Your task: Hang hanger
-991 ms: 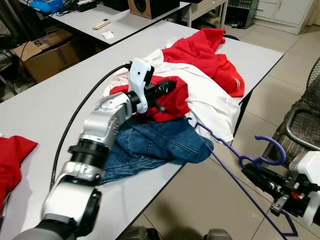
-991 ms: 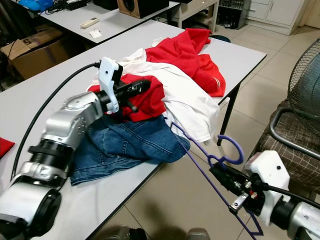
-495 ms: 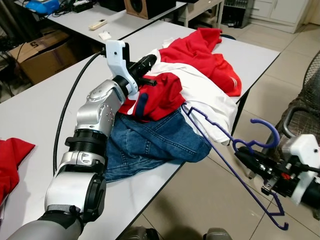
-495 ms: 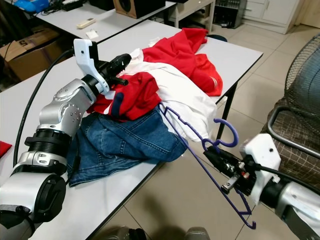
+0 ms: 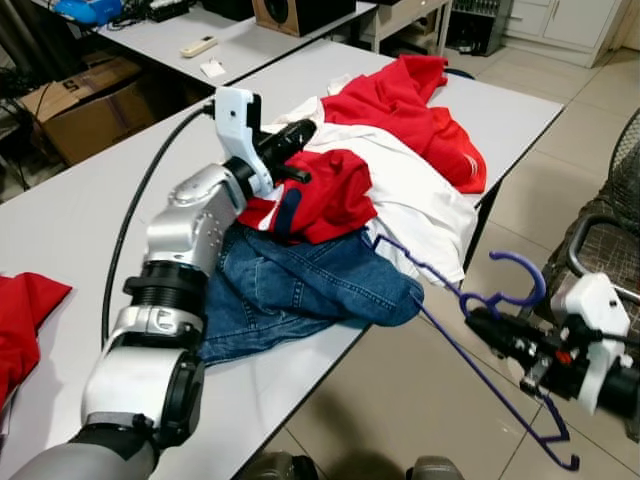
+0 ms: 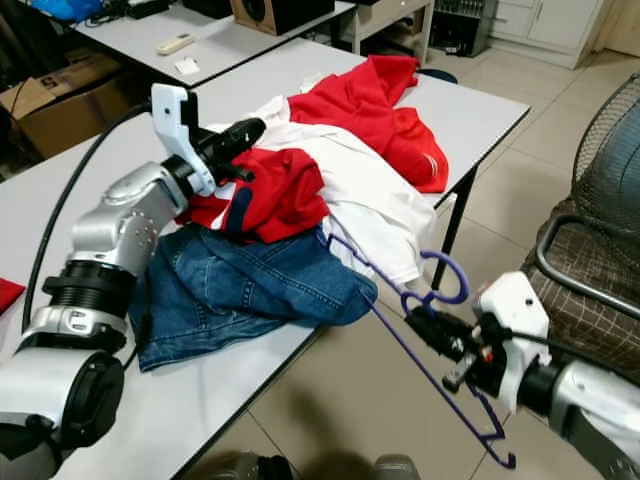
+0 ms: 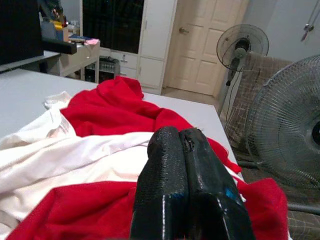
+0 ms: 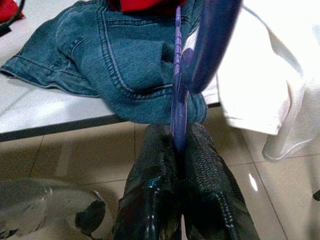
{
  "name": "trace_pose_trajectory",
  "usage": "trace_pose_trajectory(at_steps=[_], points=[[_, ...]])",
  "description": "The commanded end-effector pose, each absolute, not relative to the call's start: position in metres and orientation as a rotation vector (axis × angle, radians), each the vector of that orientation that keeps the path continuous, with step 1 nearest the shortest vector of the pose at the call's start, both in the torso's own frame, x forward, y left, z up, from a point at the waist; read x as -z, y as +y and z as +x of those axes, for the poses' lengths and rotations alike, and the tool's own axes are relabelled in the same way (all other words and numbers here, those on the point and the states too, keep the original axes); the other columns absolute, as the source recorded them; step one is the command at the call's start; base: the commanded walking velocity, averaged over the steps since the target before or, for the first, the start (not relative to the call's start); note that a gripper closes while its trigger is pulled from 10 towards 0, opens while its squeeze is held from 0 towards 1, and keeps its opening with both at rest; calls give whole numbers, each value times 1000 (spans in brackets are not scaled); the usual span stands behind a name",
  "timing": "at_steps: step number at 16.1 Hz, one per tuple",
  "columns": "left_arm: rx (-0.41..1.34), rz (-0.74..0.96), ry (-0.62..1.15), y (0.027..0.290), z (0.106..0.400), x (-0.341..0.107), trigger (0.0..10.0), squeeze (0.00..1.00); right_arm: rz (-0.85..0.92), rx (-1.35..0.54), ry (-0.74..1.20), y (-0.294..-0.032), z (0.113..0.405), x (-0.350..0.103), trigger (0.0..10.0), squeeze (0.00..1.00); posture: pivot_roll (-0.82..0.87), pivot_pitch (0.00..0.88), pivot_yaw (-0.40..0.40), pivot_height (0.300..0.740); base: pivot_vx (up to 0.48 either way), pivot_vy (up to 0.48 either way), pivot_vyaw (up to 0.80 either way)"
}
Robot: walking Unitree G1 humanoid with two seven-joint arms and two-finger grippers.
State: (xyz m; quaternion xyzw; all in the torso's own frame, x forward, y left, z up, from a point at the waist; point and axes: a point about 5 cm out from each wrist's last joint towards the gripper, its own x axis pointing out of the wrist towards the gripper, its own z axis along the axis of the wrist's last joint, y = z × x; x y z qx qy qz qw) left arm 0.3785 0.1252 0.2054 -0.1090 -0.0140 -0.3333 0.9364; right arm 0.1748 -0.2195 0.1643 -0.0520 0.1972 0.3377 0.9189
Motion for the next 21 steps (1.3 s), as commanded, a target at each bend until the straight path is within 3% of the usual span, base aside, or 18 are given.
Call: trace_pose_trajectory(at_steps=[1, 6, 11, 17, 21], points=[[690, -209, -35, 129, 378, -209, 0, 0, -94, -705, 375, -218, 180, -167, 10000, 0, -291, 0, 142, 740, 0, 0, 0], [750, -175, -3, 128, 372, -205, 0, 0, -78, -837, 358, -211, 191, -171, 10000, 0, -282, 0, 134, 740, 0, 0, 0], [886, -116, 79, 128, 356, -191, 0, 0, -35, -779, 306, -220, 210, -168, 10000, 0, -277, 0, 131, 740, 0, 0, 0], [788, -168, 59, 160, 350, -195, 0, 0, 44, -844, 155, -212, 225, -180, 10000, 0, -270, 0, 131, 740, 0, 0, 0], [784, -145, 77, 166, 339, -190, 0, 0, 129, -710, 47, -225, 229, -192, 10000, 0, -273, 0, 123, 740, 0, 0, 0]])
